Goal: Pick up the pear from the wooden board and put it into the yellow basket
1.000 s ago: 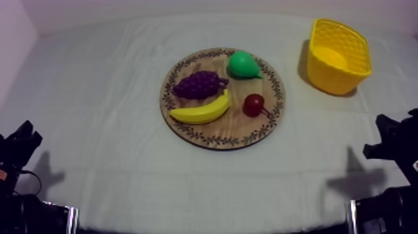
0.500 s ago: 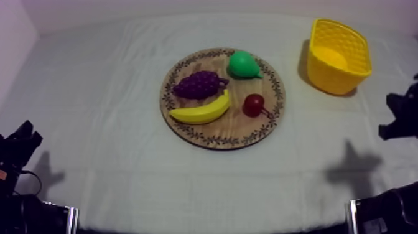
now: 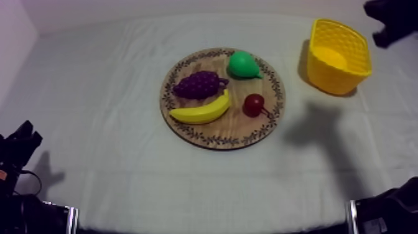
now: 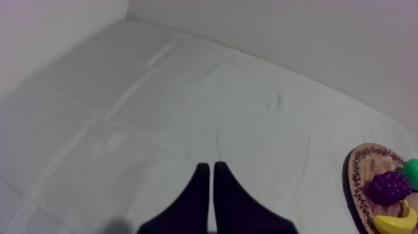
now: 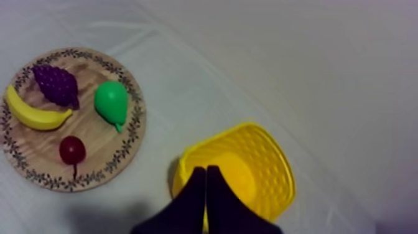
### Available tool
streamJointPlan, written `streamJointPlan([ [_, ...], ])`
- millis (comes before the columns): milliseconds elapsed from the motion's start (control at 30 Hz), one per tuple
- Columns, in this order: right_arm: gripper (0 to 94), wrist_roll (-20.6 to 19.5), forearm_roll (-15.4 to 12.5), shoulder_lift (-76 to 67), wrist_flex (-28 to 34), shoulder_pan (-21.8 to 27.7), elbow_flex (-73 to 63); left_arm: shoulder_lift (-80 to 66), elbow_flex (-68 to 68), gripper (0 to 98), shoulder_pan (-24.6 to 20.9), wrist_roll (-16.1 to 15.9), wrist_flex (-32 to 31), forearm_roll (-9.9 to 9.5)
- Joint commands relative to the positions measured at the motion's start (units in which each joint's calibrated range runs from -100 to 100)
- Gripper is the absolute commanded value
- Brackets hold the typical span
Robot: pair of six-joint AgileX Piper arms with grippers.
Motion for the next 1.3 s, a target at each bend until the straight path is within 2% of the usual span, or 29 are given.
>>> streamJointPlan([
  [0,0.6,2.67,-2.13,10.19,-0.4,-0.29,-9.94,-0.04,0.0,0.1,-0.03,0.0,-0.01,0.01],
  [267,0.6,6.87,-5.84,26.22,-0.94,-2.44,-22.17,-0.04,0.0,0.1,-0.03,0.0,-0.01,0.01],
  [633,0.8,8.76,-7.03,42.61,-4.98,-4.86,-24.28,-0.04,0.0,0.1,-0.03,0.0,-0.01,0.01],
  [833,5.0,8.43,-6.65,48.09,-8.2,-5.53,-20.91,-0.04,0.0,0.1,-0.03,0.0,-0.01,0.01],
  [933,13.4,8.88,-6.75,49.66,-9.62,-5.9,-19.18,-0.04,0.0,0.1,-0.03,0.0,-0.01,0.01],
  [1000,23.5,10.31,-7.6,50.29,-10.0,-6.04,-18.41,-0.04,0.0,0.1,-0.03,0.0,-0.01,0.01],
  [1133,51.6,16.49,-12.61,51.03,-6.77,-4.88,-19.34,-0.04,0.0,0.1,-0.03,0.0,-0.01,0.01],
  [1267,69.4,19.71,-15.94,51.7,-2.81,-3.55,-22.54,-0.04,0.0,0.1,-0.03,0.0,-0.01,0.01],
])
